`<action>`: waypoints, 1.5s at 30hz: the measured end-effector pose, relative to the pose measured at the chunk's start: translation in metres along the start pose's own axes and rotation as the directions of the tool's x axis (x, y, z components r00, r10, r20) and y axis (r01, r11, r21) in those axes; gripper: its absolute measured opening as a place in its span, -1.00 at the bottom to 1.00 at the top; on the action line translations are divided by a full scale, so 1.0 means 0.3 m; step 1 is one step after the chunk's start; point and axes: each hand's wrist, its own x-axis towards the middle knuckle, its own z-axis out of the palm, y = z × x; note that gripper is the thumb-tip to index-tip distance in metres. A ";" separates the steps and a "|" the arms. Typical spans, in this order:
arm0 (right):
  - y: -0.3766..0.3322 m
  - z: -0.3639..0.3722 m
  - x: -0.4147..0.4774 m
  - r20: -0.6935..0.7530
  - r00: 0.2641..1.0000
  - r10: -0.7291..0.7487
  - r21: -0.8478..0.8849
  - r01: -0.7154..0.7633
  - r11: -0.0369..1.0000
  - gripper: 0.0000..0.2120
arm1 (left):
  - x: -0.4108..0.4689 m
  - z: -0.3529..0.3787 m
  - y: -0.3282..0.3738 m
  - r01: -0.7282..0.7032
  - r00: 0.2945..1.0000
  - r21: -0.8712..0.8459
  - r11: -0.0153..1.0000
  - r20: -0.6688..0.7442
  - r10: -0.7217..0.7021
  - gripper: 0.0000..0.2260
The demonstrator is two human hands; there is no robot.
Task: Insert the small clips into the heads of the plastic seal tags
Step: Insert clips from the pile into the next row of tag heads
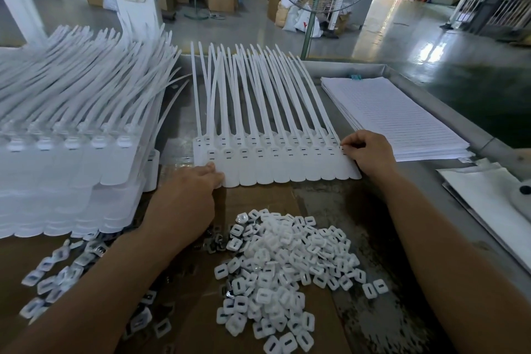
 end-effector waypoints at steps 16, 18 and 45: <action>-0.015 0.002 0.034 0.013 0.992 0.129 0.029 -0.129 0.991 -0.84 | -0.002 0.004 -0.001 -0.014 1.000 0.000 1.000 -0.002 0.014 -0.60; 0.003 0.002 0.018 -0.018 0.996 0.089 0.021 -0.089 0.996 -0.91 | -0.003 0.002 0.001 -0.007 1.000 0.004 1.000 -0.002 0.007 -0.59; 0.001 -0.054 -0.050 0.120 0.990 -0.070 -0.201 0.093 0.975 -0.60 | -0.004 -0.014 0.003 0.073 0.985 -0.081 0.994 -0.148 -0.085 -0.61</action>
